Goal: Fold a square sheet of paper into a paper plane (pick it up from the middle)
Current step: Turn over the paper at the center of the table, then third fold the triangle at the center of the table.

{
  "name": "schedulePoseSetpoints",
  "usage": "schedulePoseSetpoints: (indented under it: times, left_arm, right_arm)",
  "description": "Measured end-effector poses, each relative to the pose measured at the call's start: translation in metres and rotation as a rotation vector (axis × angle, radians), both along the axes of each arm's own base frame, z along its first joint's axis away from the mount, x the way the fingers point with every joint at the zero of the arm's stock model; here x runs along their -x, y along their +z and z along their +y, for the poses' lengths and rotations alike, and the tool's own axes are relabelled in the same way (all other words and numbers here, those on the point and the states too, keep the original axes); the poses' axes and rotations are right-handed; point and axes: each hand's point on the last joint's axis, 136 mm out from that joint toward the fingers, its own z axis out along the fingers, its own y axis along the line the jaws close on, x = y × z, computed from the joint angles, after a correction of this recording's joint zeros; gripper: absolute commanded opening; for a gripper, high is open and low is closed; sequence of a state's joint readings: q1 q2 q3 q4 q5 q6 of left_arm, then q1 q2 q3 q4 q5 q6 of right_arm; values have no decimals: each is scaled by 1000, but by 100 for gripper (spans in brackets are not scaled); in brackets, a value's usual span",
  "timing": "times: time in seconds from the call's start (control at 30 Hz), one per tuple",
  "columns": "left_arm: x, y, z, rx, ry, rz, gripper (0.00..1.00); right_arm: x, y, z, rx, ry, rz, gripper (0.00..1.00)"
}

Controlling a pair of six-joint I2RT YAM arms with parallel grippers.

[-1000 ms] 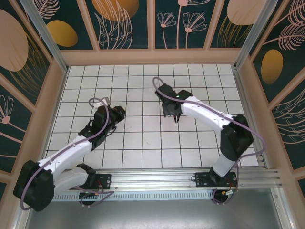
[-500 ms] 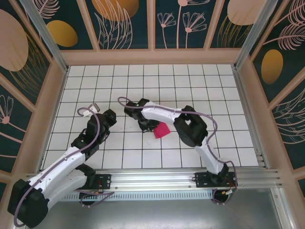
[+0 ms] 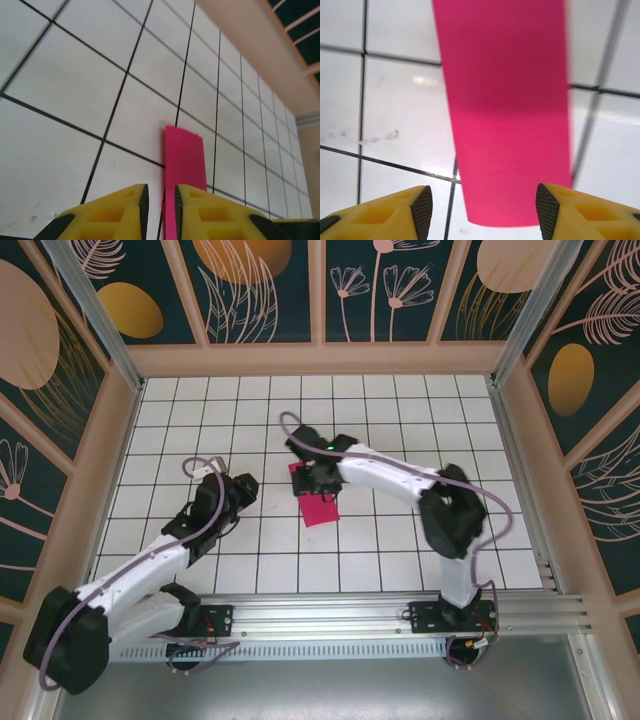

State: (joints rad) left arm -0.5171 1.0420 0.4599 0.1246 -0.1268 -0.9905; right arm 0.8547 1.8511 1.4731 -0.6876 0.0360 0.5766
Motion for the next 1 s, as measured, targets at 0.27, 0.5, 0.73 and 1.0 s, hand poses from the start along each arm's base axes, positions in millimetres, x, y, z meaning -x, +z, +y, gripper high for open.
schedulePoseSetpoints:
  times: [0.27, 0.5, 0.73, 1.0]
  left_arm:
    - [-31, -24, -74, 68, -267, 117, 13]
    - [-57, -48, -97, 37, -306, 192, 17]
    - [-66, -66, -102, 13, -314, 230, 15]
    - [-63, -96, -105, -9, -335, 301, 15]
  right_arm:
    - [-20, 65, -88, -312, -178, -276, 99]
    - [-20, -2, -129, -390, -273, -163, 95]
    - [-14, -22, -99, -465, -189, -76, 82]
    - [-6, -47, -72, -507, -112, 28, 67]
